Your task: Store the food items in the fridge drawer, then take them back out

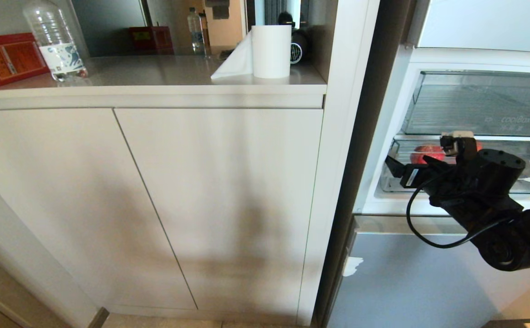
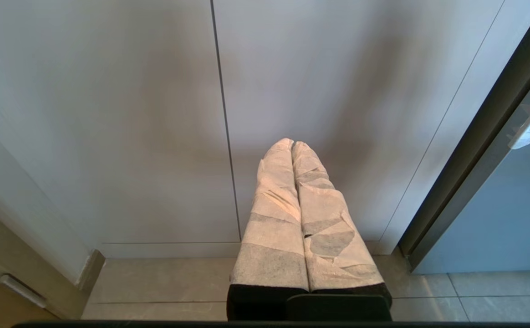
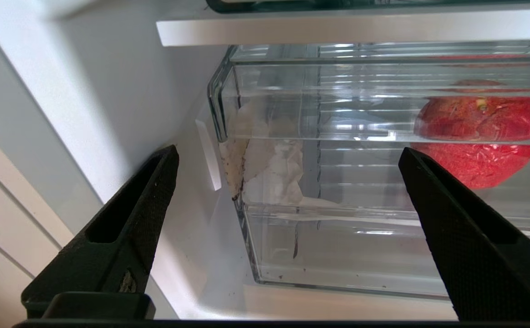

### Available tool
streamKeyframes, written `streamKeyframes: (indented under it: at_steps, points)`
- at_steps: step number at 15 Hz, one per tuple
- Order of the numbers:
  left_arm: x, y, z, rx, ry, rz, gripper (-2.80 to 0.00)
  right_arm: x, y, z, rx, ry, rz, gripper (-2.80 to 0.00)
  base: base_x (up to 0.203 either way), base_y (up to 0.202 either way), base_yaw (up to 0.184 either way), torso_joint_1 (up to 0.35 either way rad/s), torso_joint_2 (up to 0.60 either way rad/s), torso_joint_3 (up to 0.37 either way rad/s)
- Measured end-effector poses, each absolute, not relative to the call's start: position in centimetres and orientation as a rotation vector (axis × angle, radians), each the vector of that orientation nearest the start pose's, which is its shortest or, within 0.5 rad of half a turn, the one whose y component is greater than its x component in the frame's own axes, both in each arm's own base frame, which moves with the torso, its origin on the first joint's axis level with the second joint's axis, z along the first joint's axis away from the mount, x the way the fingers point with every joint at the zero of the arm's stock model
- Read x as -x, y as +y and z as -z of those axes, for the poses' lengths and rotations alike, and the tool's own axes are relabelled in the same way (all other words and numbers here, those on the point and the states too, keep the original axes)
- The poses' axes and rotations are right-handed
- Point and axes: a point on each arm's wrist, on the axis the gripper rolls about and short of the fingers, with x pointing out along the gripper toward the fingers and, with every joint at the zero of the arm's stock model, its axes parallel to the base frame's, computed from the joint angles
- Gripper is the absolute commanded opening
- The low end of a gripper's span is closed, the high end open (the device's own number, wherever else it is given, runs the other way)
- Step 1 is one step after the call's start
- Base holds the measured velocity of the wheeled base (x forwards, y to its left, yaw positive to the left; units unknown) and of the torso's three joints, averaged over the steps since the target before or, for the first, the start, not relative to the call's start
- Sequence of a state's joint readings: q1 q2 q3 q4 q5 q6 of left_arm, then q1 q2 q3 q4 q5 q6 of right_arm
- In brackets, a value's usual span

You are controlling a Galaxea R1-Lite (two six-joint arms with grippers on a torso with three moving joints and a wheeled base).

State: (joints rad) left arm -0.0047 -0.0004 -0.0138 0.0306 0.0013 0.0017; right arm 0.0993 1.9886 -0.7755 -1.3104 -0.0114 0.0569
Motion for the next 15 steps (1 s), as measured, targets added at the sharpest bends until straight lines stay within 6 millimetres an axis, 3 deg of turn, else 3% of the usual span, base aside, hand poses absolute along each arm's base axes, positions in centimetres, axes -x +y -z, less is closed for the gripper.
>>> streamKeyframes:
  at_steps: [5,6,15]
  points:
    - [2.4,0.0,-7.6,-0.002,0.016,0.003,-2.8,-35.8,3.7,-14.5,-0.065,-0.093,-0.096,0.0,0.0,0.0,0.0,0.0,0.0,0.0]
    - [2.4,0.0,-7.6,-0.002,0.016,0.003,-2.8,-35.8,3.8,-14.4,-0.065,-0.093,-0.096,-2.8,0.0,0.0,0.0,0.0,0.0,0.0]
    - [2.4,0.0,-7.6,-0.002,0.016,0.003,-2.8,-36.0,5.3,-14.9,-0.067,-0.109,-0.137,-2.8,0.0,0.0,0.0,0.0,0.0,0.0]
